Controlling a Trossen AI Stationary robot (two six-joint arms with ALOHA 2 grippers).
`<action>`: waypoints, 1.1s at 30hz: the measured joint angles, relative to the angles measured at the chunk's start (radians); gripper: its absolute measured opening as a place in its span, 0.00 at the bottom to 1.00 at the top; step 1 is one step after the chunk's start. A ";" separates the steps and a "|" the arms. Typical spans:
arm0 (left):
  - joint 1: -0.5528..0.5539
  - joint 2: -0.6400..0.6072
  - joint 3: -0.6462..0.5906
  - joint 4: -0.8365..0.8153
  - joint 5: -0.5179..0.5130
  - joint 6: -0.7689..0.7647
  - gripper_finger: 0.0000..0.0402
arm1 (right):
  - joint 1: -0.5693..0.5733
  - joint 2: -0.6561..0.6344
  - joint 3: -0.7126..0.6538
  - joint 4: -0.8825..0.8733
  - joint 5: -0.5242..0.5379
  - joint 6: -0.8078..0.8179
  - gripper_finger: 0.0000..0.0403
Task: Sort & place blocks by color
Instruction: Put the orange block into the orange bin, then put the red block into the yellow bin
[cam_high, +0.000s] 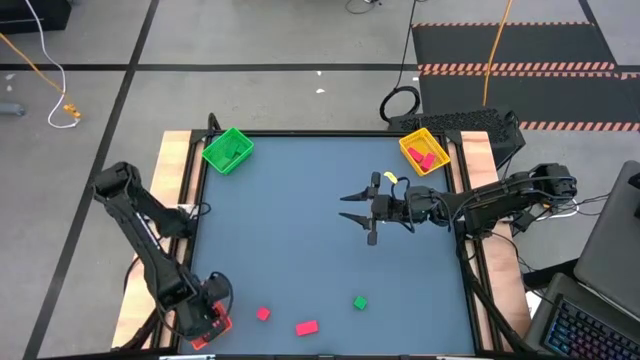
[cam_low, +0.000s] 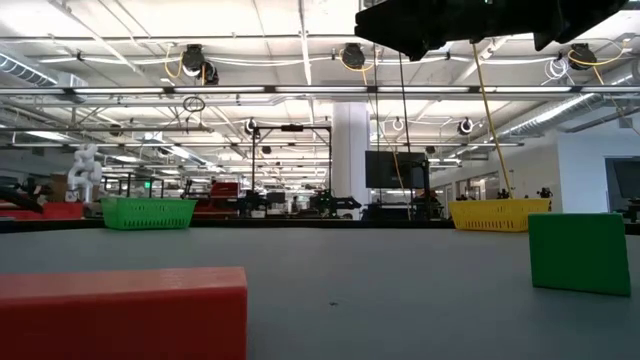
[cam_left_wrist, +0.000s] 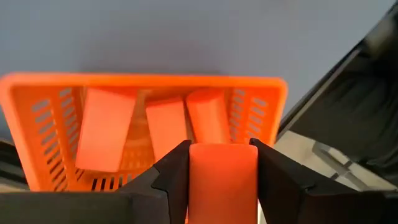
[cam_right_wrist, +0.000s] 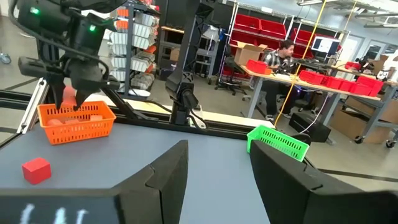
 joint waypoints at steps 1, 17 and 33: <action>-0.007 0.010 0.000 0.000 0.010 -0.008 0.39 | 0.000 0.000 0.000 0.000 0.000 0.000 0.42; 0.010 0.036 0.000 -0.008 0.088 0.009 0.59 | 0.000 0.000 0.000 0.000 0.000 0.000 0.42; 0.326 -0.140 0.000 -0.020 -0.167 0.551 0.70 | 0.000 0.000 0.000 0.000 0.000 0.000 0.42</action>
